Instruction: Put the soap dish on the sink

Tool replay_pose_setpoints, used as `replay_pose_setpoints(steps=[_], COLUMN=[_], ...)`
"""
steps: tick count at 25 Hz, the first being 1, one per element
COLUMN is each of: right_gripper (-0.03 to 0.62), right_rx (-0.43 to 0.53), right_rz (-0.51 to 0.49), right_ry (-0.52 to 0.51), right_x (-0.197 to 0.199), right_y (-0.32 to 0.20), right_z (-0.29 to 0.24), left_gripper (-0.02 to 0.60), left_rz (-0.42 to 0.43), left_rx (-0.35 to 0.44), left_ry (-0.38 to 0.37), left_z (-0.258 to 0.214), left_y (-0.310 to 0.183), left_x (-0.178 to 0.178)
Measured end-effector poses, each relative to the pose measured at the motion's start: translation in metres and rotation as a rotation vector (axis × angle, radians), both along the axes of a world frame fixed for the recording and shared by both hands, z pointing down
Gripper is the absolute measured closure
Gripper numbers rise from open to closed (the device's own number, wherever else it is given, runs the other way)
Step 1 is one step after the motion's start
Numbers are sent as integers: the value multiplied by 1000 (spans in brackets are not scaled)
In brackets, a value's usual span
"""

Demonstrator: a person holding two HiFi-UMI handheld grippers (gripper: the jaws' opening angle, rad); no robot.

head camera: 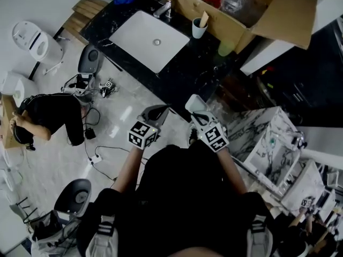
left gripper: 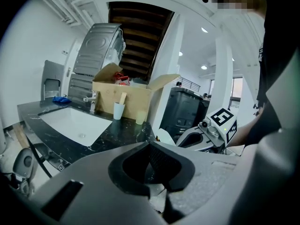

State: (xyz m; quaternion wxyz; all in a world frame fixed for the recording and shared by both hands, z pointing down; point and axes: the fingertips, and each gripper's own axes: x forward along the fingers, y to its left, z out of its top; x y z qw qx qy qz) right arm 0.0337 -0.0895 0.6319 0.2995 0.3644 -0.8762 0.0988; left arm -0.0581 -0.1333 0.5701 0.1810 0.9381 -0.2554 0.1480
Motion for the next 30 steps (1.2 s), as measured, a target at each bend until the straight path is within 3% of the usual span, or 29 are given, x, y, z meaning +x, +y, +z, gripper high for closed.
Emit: replay_pose_setpoints(steps=[30], right_gripper=[595], right_rx=[-13], right_rz=[-317], right_ry=[48], right_x=[58], right_y=[-48], right_z=[14], left_gripper=[583], left_rz=[-291], left_rx=[-5], left_ry=[2], left_z=[3], left_y=[-21], left_x=[48])
